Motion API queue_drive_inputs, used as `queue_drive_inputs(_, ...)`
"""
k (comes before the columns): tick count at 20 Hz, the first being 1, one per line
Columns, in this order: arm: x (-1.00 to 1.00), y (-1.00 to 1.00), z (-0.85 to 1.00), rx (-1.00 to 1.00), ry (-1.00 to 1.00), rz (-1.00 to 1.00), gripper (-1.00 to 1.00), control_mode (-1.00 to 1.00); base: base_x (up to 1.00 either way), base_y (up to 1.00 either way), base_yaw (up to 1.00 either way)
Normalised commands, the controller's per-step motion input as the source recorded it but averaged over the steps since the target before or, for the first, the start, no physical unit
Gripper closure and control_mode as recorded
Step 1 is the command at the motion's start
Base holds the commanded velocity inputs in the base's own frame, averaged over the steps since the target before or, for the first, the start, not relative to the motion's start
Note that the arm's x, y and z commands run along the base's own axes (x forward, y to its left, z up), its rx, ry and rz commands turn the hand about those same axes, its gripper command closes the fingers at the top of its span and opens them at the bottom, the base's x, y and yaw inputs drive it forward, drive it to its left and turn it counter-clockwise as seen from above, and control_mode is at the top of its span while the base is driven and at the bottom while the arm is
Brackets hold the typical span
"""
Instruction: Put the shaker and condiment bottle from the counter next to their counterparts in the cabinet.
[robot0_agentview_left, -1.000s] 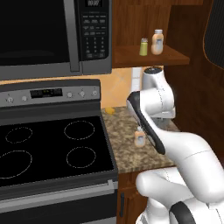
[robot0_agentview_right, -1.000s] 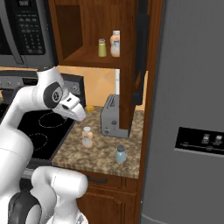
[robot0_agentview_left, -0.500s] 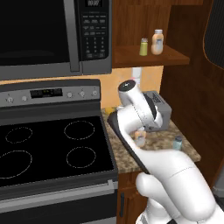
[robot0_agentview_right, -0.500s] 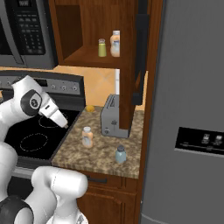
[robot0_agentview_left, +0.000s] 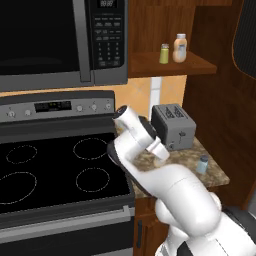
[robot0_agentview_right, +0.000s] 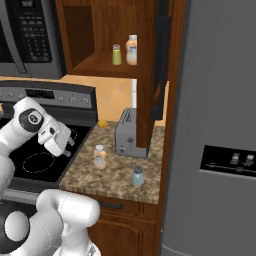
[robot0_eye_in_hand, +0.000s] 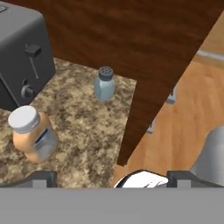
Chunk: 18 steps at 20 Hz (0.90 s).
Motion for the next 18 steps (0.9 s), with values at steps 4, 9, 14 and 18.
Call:
queue_drive_inputs(4,0.04,0.09,-0.22,-0.15,0.00,-0.04,-1.00,-1.00,0.00,0.00,0.00)
queue_drive_inputs(9,0.22,-0.11,-0.41,-0.16,-0.10,-0.01,-1.00,-1.00,0.00,0.00,0.00)
queue_drive_inputs(14,0.18,0.00,-0.13,-0.08,-0.01,-0.08,-1.00,-1.00,0.00,0.00,0.00)
queue_drive_inputs(18,0.42,-0.10,-0.04,0.00,0.00,-0.13,-1.00,-1.00,0.00,0.00,0.00)
